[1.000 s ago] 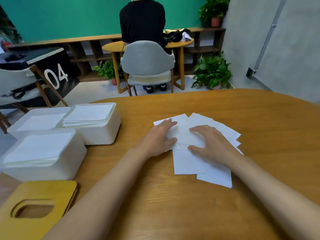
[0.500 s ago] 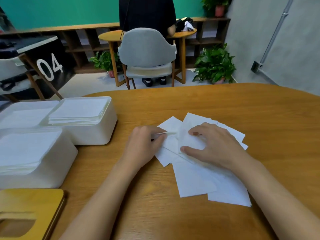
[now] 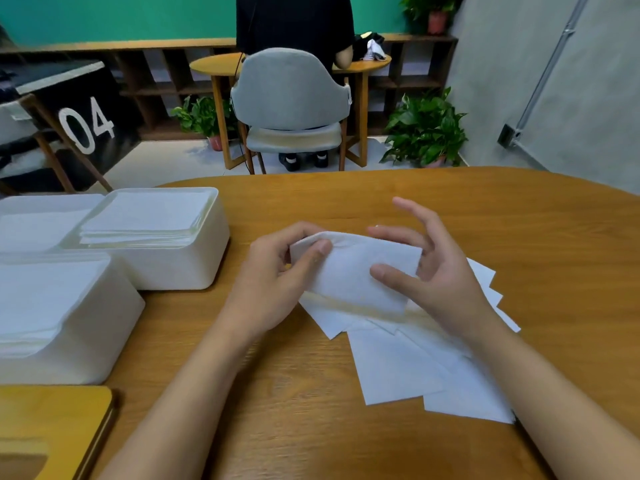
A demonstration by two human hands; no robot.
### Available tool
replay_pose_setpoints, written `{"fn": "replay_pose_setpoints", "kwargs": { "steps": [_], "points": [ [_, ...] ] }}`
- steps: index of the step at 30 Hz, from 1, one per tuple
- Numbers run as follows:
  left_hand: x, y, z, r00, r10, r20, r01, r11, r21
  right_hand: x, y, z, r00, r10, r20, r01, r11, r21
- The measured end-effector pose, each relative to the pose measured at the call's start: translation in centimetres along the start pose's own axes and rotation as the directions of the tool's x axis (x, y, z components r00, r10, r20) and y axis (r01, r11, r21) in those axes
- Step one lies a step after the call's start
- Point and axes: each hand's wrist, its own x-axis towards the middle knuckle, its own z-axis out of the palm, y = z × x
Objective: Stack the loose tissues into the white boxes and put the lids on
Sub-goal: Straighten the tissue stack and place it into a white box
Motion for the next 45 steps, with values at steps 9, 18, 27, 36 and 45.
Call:
{"fn": "replay_pose_setpoints", "kwargs": {
  "steps": [9,18,27,36,45],
  "points": [
    [0.0,-1.9,4.1,0.965,-0.109,-0.24,0.083,0.989,-0.119,0.3,0.3,-1.5,0.996,0.085,-0.01,-0.084,0.995,0.051],
    [0.4,-1.1,5.8,0.973,0.005,-0.232,0.007,0.999,0.049,1.0,1.7,-3.4,0.973,0.079,-0.217,-0.105,0.988,-0.11],
    [-0.3,-2.0,6.0,0.937,0.115,0.331,-0.233,0.91,0.343,1.3,2.5,-4.4,0.972,0.053,-0.227,-0.101,0.973,-0.206],
    [-0.8,-1.3,3.9,0.941,0.106,0.321,-0.227,0.902,0.368,1.0,1.6,-4.4,0.99,0.09,-0.111,-0.109,0.977,-0.185],
    [-0.4,0.7,3.3,0.994,-0.108,-0.013,0.107,0.994,-0.036,0.4,1.1,-4.1,0.991,0.131,0.028,-0.132,0.991,0.033]
  ]
}}
